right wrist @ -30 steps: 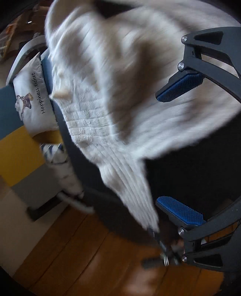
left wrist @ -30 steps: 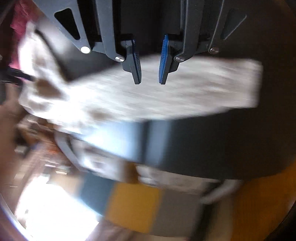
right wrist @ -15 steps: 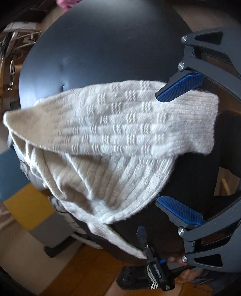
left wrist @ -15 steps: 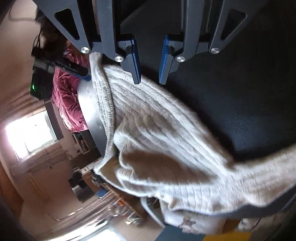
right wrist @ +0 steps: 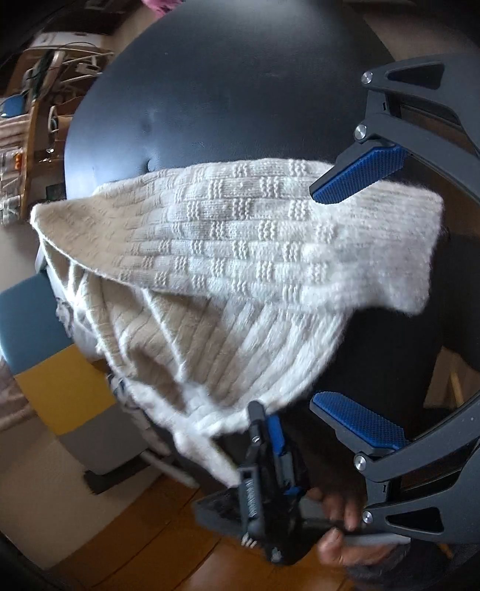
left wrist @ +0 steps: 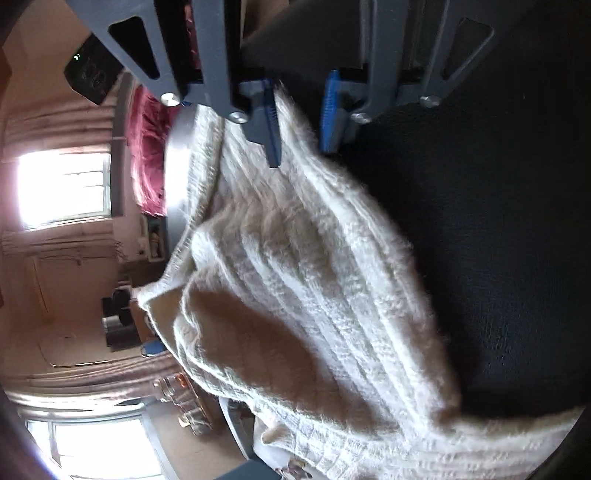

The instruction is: Fold clothes

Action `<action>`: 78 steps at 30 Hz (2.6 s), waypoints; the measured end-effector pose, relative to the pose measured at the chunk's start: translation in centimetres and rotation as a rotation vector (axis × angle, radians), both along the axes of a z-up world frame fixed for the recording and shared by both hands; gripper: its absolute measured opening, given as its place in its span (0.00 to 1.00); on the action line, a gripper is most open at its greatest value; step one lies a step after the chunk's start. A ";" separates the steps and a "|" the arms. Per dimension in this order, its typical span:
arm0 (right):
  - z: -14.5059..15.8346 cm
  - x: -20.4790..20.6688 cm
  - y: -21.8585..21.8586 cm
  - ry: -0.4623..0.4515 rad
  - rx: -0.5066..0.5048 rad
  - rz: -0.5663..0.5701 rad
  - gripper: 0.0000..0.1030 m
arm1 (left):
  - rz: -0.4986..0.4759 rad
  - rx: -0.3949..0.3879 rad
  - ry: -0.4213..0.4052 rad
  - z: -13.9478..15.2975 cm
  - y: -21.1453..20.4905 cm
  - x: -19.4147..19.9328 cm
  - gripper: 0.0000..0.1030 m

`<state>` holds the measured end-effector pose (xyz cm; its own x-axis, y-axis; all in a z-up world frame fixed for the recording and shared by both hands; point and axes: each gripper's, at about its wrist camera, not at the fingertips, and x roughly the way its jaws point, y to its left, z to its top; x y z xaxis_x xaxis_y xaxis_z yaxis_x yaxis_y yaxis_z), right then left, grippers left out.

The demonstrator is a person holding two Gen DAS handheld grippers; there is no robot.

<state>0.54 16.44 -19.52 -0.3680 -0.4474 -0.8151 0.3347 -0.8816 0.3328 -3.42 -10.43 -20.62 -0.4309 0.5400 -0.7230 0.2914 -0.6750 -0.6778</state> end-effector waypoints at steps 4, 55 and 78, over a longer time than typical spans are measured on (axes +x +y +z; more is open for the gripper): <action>-1.8 -0.4 -1.1 0.017 0.211 -0.006 0.68 | -0.021 -0.098 0.034 1.0 0.5 0.6 0.05; 0.3 2.2 -1.6 0.004 -0.062 0.020 0.81 | -0.075 0.234 -0.037 -1.4 0.4 2.9 0.23; -0.3 2.7 -1.9 0.009 -0.014 -0.020 0.81 | -0.009 -0.249 0.197 9.8 -10.1 6.5 0.04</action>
<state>3.21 14.50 -19.82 -0.3846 -0.4509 -0.8054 0.3197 -0.8836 0.3420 3.05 -20.53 -10.77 -0.5718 0.3619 -0.7363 0.1637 -0.8291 -0.5346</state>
